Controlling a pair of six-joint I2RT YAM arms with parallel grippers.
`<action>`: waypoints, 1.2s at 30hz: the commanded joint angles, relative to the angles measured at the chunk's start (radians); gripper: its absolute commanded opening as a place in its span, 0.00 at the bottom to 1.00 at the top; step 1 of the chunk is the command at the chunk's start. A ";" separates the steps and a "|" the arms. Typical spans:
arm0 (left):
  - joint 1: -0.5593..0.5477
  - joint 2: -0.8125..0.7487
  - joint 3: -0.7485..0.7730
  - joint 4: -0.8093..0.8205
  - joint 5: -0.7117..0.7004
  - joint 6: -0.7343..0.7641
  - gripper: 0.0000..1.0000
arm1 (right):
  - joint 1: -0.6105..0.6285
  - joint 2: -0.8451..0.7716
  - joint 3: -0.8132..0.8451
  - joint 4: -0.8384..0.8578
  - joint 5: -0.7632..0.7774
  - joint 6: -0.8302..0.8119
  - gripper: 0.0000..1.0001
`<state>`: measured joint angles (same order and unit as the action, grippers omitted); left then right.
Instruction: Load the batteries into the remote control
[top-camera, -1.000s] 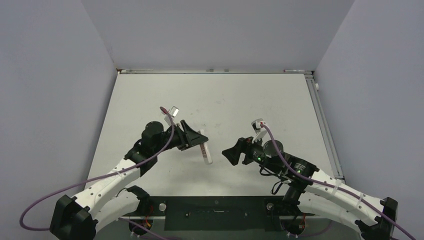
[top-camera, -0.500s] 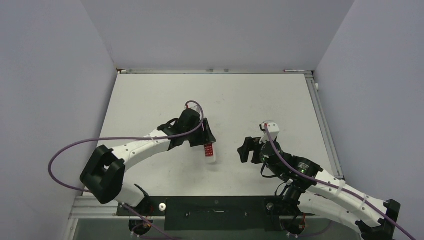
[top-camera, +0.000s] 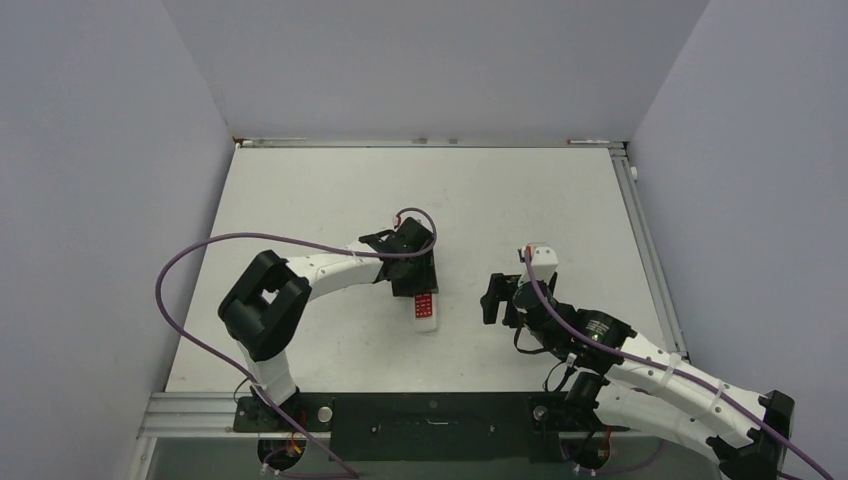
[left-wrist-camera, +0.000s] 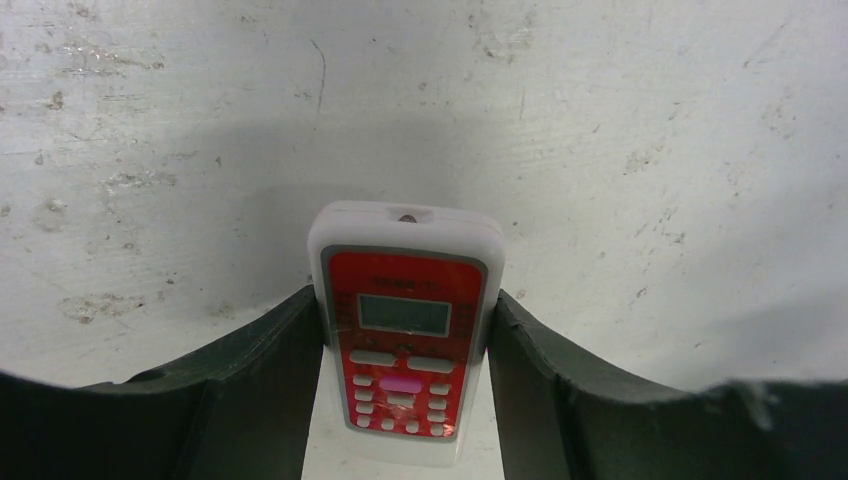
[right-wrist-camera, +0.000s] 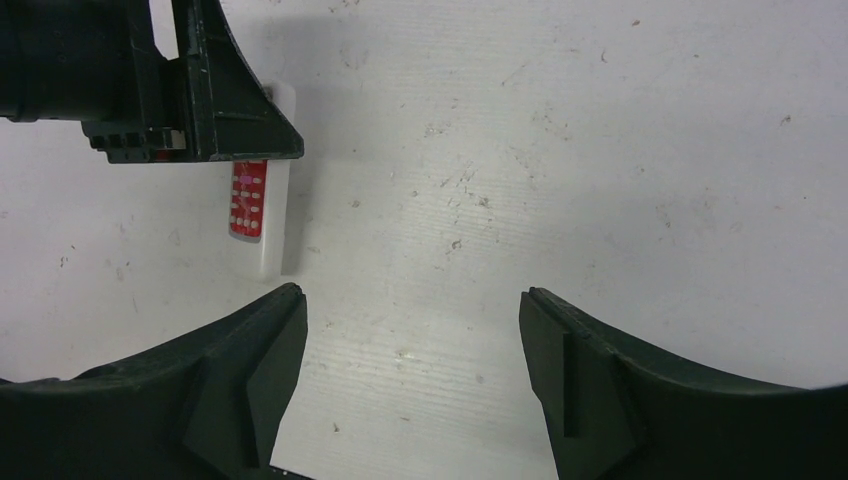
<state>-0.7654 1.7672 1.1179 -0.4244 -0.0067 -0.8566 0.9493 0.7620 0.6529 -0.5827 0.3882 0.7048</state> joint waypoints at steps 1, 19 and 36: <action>-0.007 0.040 0.063 -0.024 -0.010 -0.002 0.15 | -0.007 -0.011 0.054 -0.016 0.033 0.030 0.77; -0.017 -0.126 -0.025 -0.011 0.001 0.064 0.96 | -0.008 -0.026 0.083 0.006 0.055 0.065 0.83; 0.048 -0.670 -0.075 -0.099 0.094 0.190 0.96 | -0.006 -0.117 0.247 -0.083 0.239 -0.093 0.82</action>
<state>-0.7521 1.1934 1.0195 -0.4622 0.0620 -0.7185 0.9485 0.6415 0.8474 -0.6167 0.5385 0.6651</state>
